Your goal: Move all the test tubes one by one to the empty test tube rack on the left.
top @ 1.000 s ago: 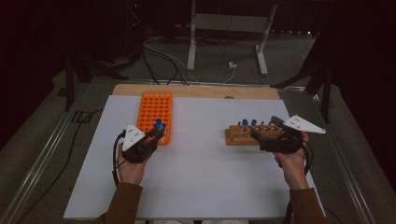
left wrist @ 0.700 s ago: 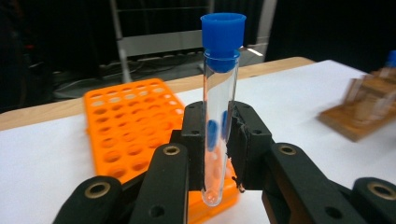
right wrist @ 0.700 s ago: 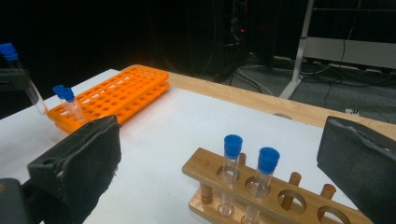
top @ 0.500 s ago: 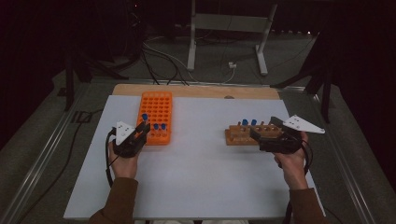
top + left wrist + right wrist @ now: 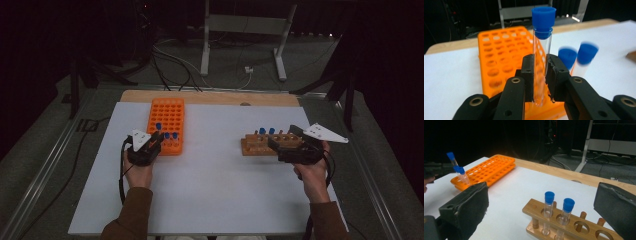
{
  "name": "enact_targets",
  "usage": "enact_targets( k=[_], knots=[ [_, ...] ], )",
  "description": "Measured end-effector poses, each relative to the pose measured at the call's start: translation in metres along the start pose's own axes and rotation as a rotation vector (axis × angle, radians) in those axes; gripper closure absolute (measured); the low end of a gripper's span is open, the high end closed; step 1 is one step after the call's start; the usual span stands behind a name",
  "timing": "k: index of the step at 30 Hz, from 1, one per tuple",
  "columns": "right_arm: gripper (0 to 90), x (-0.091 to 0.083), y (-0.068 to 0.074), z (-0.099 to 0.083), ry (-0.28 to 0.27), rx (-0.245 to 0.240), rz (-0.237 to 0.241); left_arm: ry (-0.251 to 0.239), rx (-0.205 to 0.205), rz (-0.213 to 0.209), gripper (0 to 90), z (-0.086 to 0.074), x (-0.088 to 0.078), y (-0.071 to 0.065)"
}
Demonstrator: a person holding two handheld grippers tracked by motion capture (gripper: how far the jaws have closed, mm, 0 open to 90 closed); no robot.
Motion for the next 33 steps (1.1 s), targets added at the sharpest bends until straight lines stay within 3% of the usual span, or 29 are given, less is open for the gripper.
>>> enact_targets(
  k=[5,9,12,22,28,33],
  knots=[
    [0.0,0.0,0.0,0.0,0.0,0.001,0.002,0.034,0.005,0.001,78.4,-0.012,0.004,0.002],
    [0.0,0.002,0.001,-0.001,0.007,-0.002,0.007,0.072,0.049,0.011,78.7,-0.015,0.005,-0.002],
    [0.0,0.002,0.002,-0.002,0.01,-0.005,0.01,0.103,0.06,0.02,78.8,-0.02,0.007,-0.002],
    [0.0,0.002,0.002,-0.003,0.015,-0.001,0.011,0.119,0.051,0.025,78.8,-0.023,0.008,-0.001],
    [0.0,0.002,0.002,-0.002,0.014,-0.001,0.012,0.123,0.005,-0.004,77.0,-0.023,0.005,0.003],
    [0.0,0.002,0.001,-0.003,0.014,0.002,0.011,0.116,-0.033,-0.042,64.3,-0.022,-0.002,0.003]
  ],
)
Point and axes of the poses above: each handheld gripper's, and its own axes: x roughly forward along the jaws, z roughly out of its top, y roughly to its left, the point moved 8 cm from there along x, roughly forward along the jaws, and after that the axes turned 8 degrees about -x, right-handed, at the moved point
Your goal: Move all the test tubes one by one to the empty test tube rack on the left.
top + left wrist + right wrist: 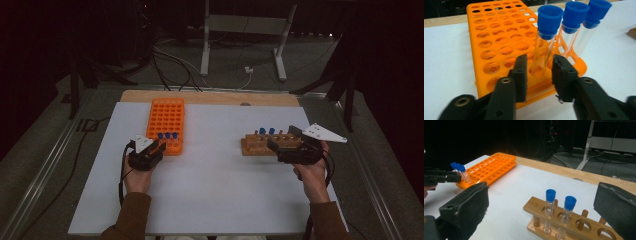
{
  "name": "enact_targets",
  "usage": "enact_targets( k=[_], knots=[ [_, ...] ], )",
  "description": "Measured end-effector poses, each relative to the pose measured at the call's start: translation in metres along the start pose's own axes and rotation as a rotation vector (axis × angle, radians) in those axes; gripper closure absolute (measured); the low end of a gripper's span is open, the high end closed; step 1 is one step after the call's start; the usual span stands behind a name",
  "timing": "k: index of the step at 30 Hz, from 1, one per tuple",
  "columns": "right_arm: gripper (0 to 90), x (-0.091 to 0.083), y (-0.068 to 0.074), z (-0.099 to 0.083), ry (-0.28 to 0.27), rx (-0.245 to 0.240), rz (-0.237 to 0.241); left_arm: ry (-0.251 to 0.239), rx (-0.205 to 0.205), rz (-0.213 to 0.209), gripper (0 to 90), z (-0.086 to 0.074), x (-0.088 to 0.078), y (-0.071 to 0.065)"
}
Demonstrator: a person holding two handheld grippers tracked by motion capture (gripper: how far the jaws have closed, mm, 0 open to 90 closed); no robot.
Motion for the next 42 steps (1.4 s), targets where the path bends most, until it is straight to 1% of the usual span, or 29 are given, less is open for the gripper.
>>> enact_targets(
  k=[2,4,6,7,8,10,13,18,20,22,23,27,28,30,32,38,40,42],
  knots=[
    [0.0,0.0,0.0,0.0,0.0,-0.001,0.0,-0.014,-0.009,0.001,60.8,0.002,-0.005,0.001],
    [0.0,-0.001,0.0,0.001,-0.003,-0.001,-0.002,-0.029,-0.025,-0.01,56.2,0.004,-0.011,0.002],
    [0.0,-0.001,0.0,0.001,-0.004,0.002,-0.002,-0.041,-0.037,-0.029,54.0,0.006,-0.017,0.002],
    [0.0,-0.001,0.0,0.001,-0.004,0.002,-0.002,-0.047,-0.056,-0.054,52.0,0.006,-0.02,0.001],
    [0.0,-0.001,0.0,0.001,-0.004,0.002,-0.002,-0.049,-0.06,-0.067,48.8,0.006,-0.023,0.0],
    [0.0,-0.001,0.0,0.001,-0.007,0.003,0.0,-0.06,-0.041,-0.055,42.1,0.007,-0.03,-0.001],
    [0.0,-0.001,0.0,0.001,-0.01,0.004,0.0,-0.084,-0.044,-0.063,33.3,0.009,-0.042,-0.002],
    [0.0,0.0,0.0,0.001,-0.009,0.004,0.001,-0.118,-0.048,-0.062,17.4,0.012,-0.061,-0.005],
    [0.0,0.0,0.0,0.0,-0.007,0.003,-0.001,-0.136,-0.065,-0.074,13.4,0.011,-0.067,-0.008],
    [0.0,0.0,0.0,0.0,-0.006,0.007,-0.002,-0.137,-0.066,-0.078,5.0,0.01,-0.07,-0.01],
    [0.0,0.0,-0.001,-0.001,-0.006,0.009,-0.004,-0.137,-0.056,-0.072,1.8,0.009,-0.071,-0.012],
    [0.0,0.002,-0.003,-0.003,-0.002,0.019,-0.01,-0.166,-0.04,-0.061,0.7,0.012,-0.075,-0.014],
    [0.0,0.003,-0.004,-0.004,-0.002,0.025,-0.012,-0.167,-0.041,-0.068,0.7,0.012,-0.075,-0.015],
    [0.0,0.004,-0.006,-0.005,-0.001,0.034,-0.021,-0.177,-0.041,-0.057,0.7,0.011,-0.075,-0.014],
    [0.4,0.005,-0.007,-0.007,0.005,0.034,-0.026,-0.172,-0.043,-0.058,0.7,0.01,-0.074,-0.012],
    [8.2,0.005,-0.018,-0.004,-0.001,0.039,-0.058,-0.174,-0.043,-0.043,0.7,0.009,-0.075,-0.009],
    [12.6,0.006,-0.023,-0.003,-0.001,0.038,-0.074,-0.174,-0.045,-0.04,0.7,0.007,-0.075,-0.007],
    [16.3,0.009,-0.026,-0.006,0.007,0.042,-0.076,-0.175,-0.05,-0.035,0.7,0.006,-0.075,-0.007]
  ],
)
Point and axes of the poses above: each handheld gripper's, and its own axes: x roughly forward along the jaws, z roughly out of its top, y roughly to its left, the point moved 8 cm from there along x, roughly forward along the jaws, and after that the axes turned 8 degrees about -x, right-handed, at the moved point
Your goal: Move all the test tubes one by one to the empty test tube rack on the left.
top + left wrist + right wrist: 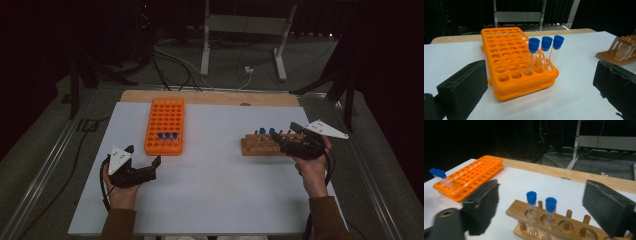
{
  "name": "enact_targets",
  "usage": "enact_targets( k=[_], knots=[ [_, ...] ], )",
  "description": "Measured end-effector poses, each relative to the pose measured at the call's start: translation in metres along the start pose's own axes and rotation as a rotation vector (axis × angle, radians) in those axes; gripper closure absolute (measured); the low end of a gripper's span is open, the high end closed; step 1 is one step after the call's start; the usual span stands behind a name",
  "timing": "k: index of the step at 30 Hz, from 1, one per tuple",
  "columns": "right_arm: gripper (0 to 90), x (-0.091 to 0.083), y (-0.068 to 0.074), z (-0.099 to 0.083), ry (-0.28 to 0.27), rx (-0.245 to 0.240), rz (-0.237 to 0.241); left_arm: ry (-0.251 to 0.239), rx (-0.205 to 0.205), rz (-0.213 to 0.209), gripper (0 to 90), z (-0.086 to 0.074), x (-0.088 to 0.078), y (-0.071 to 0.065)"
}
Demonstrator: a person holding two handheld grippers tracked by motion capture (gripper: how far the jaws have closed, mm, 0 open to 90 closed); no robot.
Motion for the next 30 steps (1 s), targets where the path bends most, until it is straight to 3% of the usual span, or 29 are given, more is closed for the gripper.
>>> enact_targets(
  k=[2,5,8,13,18,23,30],
  knots=[
    [23.3,0.007,-0.002,-0.006,0.027,-0.001,0.0,0.005,0.001,0.004,0.7,-0.001,0.0,0.001],
    [44.1,0.02,-0.004,-0.016,0.066,-0.024,-0.022,0.004,-0.005,0.006,0.7,-0.002,0.001,0.002],
    [53.4,0.03,-0.005,-0.02,0.083,-0.03,-0.035,0.006,-0.011,0.012,0.7,-0.004,0.001,0.004],
    [59.1,0.042,-0.013,-0.025,0.1,0.013,-0.059,-0.001,-0.019,0.016,0.7,-0.003,0.0,0.007],
    [65.2,0.052,-0.013,-0.037,0.148,0.013,-0.055,0.0,-0.027,0.017,0.7,-0.004,0.0,0.008],
    [70.9,0.055,-0.011,-0.043,0.167,0.028,-0.047,-0.004,-0.027,0.017,0.7,-0.003,0.0,0.008],
    [75.1,0.058,-0.007,-0.05,0.187,0.012,-0.057,-0.001,-0.033,0.02,0.7,-0.004,0.0,0.009]
  ],
)
Point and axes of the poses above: each handheld gripper's, and its own axes: x roughly forward along the jaws, z roughly out of its top, y roughly to its left, the point moved 8 cm from there along x, roughly forward along the jaws, and after that the axes turned 8 degrees about -x, right-handed, at the moved point
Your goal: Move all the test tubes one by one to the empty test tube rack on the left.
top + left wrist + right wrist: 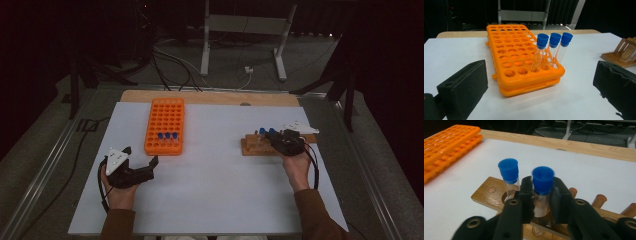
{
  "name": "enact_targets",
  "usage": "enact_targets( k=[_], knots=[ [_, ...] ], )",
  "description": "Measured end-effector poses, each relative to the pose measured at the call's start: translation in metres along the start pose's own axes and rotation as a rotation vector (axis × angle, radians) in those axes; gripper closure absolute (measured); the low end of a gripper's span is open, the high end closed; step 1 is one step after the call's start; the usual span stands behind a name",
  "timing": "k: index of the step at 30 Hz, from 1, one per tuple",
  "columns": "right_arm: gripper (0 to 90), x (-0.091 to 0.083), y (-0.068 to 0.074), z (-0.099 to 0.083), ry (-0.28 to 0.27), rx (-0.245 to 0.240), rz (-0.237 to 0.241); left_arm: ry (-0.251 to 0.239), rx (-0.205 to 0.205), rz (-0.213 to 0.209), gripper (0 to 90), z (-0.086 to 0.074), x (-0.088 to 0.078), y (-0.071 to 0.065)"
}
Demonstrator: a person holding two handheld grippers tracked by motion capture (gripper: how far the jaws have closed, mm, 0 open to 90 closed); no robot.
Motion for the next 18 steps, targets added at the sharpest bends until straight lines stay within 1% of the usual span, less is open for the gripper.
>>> enact_targets(
  k=[2,5,8,13,18],
  knots=[
    [76.1,-0.001,0.0,0.0,0.002,0.005,-0.001,0.001,0.001,0.002,0.7,0.0,0.0,0.0],
    [76.5,-0.003,0.0,0.001,-0.005,-0.003,-0.008,0.003,0.003,0.003,0.7,-0.001,0.001,0.001],
    [76.7,-0.01,0.0,0.006,-0.038,0.0,-0.008,0.003,0.001,0.003,0.7,-0.001,0.001,0.001],
    [76.8,-0.028,0.0,0.015,-0.106,-0.01,-0.025,0.008,-0.001,0.004,0.7,-0.002,0.001,0.002],
    [76.8,-0.038,-0.004,0.022,-0.144,-0.005,-0.032,0.007,0.001,0.009,0.7,-0.003,0.001,0.001]
  ],
)
Point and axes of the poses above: each handheld gripper's, and its own axes: x roughly forward along the jaws, z roughly out of its top, y roughly to its left, the point moved 8 cm from there along x, roughly forward along the jaws, and after that the axes turned 8 degrees about -x, right-handed, at the moved point
